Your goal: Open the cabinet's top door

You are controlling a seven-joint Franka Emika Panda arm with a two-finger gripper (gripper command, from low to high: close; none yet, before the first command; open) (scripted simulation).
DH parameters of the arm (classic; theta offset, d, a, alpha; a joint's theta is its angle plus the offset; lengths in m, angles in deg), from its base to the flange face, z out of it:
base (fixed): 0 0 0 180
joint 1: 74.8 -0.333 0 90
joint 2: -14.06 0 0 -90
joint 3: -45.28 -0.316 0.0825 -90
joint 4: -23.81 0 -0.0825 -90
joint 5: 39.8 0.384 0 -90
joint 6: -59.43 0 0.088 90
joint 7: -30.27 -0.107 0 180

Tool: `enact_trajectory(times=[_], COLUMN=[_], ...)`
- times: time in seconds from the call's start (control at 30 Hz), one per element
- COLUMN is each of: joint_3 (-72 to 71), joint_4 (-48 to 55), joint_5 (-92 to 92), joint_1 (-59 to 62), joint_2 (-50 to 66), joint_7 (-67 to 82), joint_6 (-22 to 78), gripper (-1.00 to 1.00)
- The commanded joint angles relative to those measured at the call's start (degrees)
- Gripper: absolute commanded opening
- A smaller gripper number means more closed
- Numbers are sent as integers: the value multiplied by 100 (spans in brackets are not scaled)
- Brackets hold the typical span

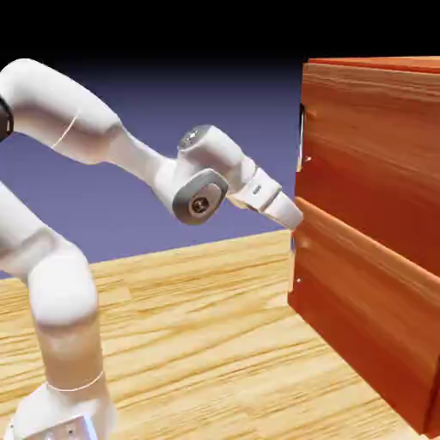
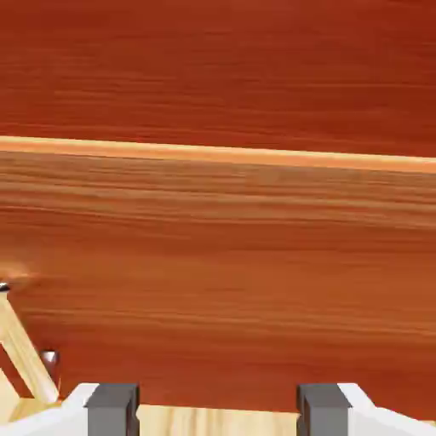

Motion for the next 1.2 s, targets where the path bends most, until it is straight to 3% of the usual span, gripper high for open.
enact_trajectory(times=[0.0, 1.17], joint_3=[-103, -3712], joint_4=[55, 1981], joint_5=[250, 8972], joint_1=[92, 3308], joint_2=[-35, -1269], joint_7=[170, 6102], joint_6=[4, 150], gripper=[0, 0])
